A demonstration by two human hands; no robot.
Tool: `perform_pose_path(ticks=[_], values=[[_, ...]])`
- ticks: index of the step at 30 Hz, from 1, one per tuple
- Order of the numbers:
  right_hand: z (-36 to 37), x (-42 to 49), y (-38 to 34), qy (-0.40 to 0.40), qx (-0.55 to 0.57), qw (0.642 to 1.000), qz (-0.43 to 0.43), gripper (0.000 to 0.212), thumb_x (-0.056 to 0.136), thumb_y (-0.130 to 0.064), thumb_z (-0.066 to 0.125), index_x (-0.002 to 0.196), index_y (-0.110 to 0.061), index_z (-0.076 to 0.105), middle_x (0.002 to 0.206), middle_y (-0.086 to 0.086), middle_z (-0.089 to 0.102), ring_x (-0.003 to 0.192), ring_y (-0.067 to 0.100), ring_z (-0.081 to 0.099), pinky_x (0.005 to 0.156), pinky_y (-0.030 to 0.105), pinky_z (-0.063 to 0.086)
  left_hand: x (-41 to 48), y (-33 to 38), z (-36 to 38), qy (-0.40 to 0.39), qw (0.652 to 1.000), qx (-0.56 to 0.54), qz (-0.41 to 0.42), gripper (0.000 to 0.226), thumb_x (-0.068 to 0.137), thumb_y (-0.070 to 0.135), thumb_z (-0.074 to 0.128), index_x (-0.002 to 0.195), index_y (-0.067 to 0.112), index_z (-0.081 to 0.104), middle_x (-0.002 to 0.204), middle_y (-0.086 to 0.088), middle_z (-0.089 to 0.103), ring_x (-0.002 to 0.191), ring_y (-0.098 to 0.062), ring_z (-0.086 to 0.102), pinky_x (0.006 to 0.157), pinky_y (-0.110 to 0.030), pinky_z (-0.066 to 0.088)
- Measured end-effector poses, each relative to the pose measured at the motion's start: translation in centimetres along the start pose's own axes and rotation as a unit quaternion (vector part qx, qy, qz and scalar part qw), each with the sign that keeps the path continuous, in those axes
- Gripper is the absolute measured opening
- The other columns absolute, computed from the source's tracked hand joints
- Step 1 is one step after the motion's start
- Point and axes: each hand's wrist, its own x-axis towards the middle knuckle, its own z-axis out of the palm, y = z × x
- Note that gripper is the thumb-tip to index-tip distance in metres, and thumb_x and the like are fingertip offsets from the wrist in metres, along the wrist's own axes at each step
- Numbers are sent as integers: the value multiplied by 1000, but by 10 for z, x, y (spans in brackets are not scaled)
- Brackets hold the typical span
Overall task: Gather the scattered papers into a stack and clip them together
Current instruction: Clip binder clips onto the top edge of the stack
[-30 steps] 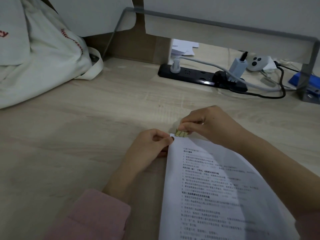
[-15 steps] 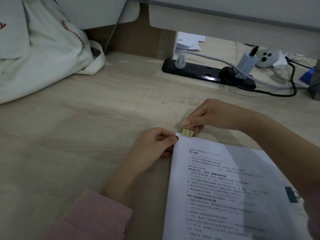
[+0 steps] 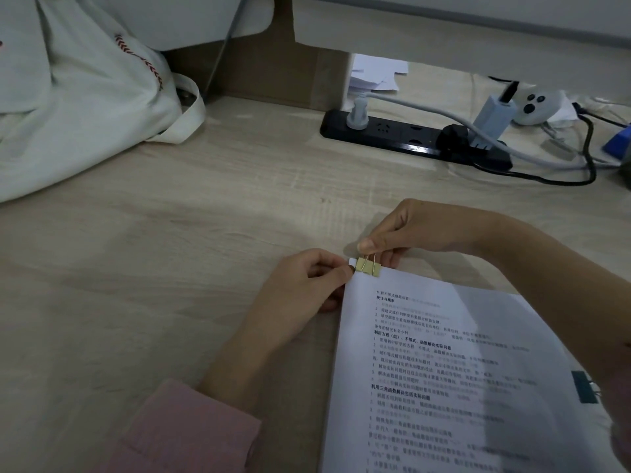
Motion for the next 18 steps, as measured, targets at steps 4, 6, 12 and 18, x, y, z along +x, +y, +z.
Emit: perform_pose_path(ticks=[4,6,12,18], values=[[-2,0,-1,-22,-13,1000,12,16,85,-22,61,80,-22,76,80,0,76,68,5,68,70,16,54,0,0,0,0,1000,13,6,4,86,16,61,84,16,65,84,-1,68,71,-5,64,60,-13,52],[-2,1,-3,-36,-22,999,21,15,85,-23,61,81,-21,75,82,3,75,70,7,68,70,17,53,0,-1,0,-2,1000,16,8,6,86,16,61,81,18,64,82,0,67,70,-4,63,59,-13,51],[-1,1,-3,-30,-47,998,35,18,83,-32,62,80,-21,76,83,3,75,72,8,68,70,15,52,2,-3,-2,-1,1000,24,16,6,87,14,59,83,16,63,83,-1,67,69,-3,62,58,-12,51],[-4,-25,7,172,-69,982,34,31,91,-31,52,102,-7,68,91,5,70,80,13,66,76,19,54,-3,-1,2,34,998,47,29,9,89,14,57,82,16,62,88,-3,68,73,-7,64,65,-18,55]])
